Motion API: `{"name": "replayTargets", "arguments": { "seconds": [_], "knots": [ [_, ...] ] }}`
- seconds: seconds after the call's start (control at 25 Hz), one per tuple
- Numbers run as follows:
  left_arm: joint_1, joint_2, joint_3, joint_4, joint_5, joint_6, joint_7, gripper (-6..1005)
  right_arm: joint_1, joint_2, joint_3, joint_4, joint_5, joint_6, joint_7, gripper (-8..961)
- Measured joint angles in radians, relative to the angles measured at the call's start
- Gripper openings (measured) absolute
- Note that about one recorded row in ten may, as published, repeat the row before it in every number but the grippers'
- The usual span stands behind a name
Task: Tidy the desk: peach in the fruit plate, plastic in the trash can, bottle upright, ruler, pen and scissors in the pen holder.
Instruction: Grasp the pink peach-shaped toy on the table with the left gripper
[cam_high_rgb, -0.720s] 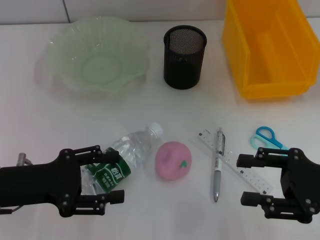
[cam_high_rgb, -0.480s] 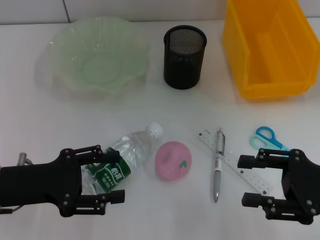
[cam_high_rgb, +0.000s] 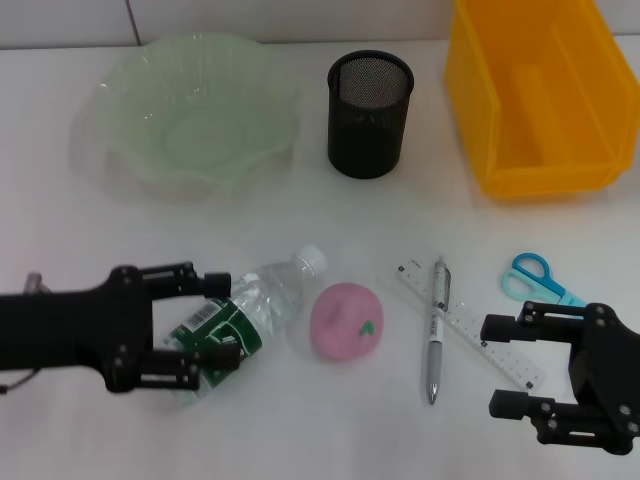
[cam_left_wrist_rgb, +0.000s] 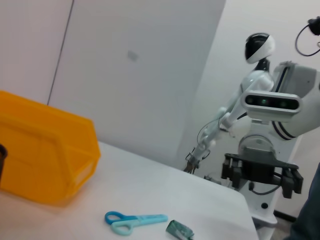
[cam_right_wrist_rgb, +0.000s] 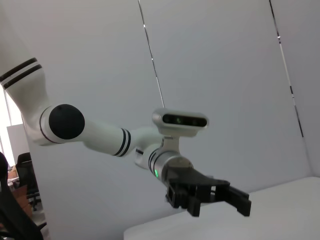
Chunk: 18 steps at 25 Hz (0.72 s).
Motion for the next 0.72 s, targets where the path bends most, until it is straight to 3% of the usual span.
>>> {"name": "replayTargets", "arguments": {
  "seconds": [0.2, 0.24, 0.48, 0.72],
  "knots": [
    [-0.019, -0.005, 0.005, 0.108, 0.001, 0.001, -0.124, 766, -0.025, -0.004, 0.008, -0.001, 0.000, 0.002, -0.004, 640],
    [-0.052, -0.018, 0.008, 0.194, 0.013, 0.002, -0.222, 764, -0.029, -0.004, 0.008, -0.001, 0.000, 0.004, -0.005, 640],
    [-0.139, -0.038, 0.031, 0.280, 0.070, -0.003, -0.344, 752, -0.057, -0.009, 0.010, -0.004, 0.001, 0.008, -0.006, 640],
    [-0.231, -0.042, 0.186, 0.324, 0.094, -0.061, -0.485, 741, -0.108, -0.014, 0.038, -0.037, 0.019, 0.011, -0.006, 640]
  ]
}}
